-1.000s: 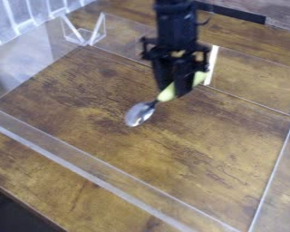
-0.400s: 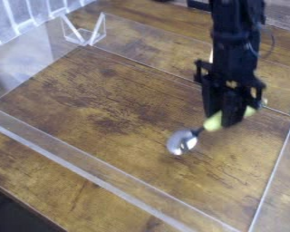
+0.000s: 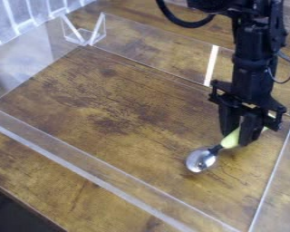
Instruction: Move the green spoon to the right
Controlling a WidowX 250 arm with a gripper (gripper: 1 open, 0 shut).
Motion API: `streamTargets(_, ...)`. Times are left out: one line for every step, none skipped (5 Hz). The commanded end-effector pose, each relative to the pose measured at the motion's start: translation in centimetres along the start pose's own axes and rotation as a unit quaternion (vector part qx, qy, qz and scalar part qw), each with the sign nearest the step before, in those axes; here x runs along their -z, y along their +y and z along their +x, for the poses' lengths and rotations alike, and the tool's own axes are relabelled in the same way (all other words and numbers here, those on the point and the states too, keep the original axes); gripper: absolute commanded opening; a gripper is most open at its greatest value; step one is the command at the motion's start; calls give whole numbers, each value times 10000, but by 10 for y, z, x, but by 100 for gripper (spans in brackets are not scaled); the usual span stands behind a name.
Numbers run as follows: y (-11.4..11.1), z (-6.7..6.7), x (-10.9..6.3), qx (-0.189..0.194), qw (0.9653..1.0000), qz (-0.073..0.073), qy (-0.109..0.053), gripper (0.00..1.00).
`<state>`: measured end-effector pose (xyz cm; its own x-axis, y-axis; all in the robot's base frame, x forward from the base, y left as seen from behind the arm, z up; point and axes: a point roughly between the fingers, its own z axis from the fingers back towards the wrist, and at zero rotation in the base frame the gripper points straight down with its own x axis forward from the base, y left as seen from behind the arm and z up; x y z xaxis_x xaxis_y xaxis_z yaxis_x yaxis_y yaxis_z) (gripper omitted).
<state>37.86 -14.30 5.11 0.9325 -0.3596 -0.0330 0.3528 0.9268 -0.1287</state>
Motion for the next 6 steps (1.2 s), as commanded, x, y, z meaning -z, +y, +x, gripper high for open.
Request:
streamTargets(-10,5,-32,376,9989,55,-282,0)
streamTargets(-14,1,-44,347,9991,71,-249,0)
streamTargets(-16,-4,-55,338,9992,91,-207,0)
streamTargets(-18,-9,-68,325,9992,103,-198,0)
streamTargets(-12,-6,-68,396,9989,132,-191,0)
streamTargets(-9,-4,-62,466,9987,94,-160,0)
